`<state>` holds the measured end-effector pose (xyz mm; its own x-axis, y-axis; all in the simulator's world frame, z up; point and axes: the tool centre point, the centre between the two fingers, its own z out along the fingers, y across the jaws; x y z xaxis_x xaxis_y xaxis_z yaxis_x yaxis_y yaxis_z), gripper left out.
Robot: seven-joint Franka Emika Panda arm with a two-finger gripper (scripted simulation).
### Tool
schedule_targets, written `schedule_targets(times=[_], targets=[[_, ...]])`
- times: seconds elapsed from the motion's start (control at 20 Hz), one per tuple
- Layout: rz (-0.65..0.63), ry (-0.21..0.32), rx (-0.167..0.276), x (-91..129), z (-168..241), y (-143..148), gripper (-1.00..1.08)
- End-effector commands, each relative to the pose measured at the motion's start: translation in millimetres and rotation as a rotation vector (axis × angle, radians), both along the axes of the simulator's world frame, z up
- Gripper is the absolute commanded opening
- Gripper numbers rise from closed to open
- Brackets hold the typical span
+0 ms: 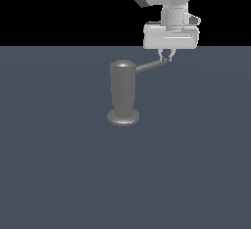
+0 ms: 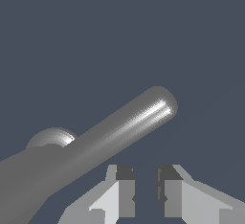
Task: Turn on the faucet by rotating a designated handle.
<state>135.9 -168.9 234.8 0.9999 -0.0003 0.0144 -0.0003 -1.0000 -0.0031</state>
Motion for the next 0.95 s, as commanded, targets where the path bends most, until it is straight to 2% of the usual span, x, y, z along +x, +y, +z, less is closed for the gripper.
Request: schedule_targets(times=[0.0,0.9], targets=[[-0.008,0.009,-0.002,4.7,-11.3,-3.9,-1.0],[-0.015,0.014,-0.003,35.5,-14.2,-3.5,-1.0]])
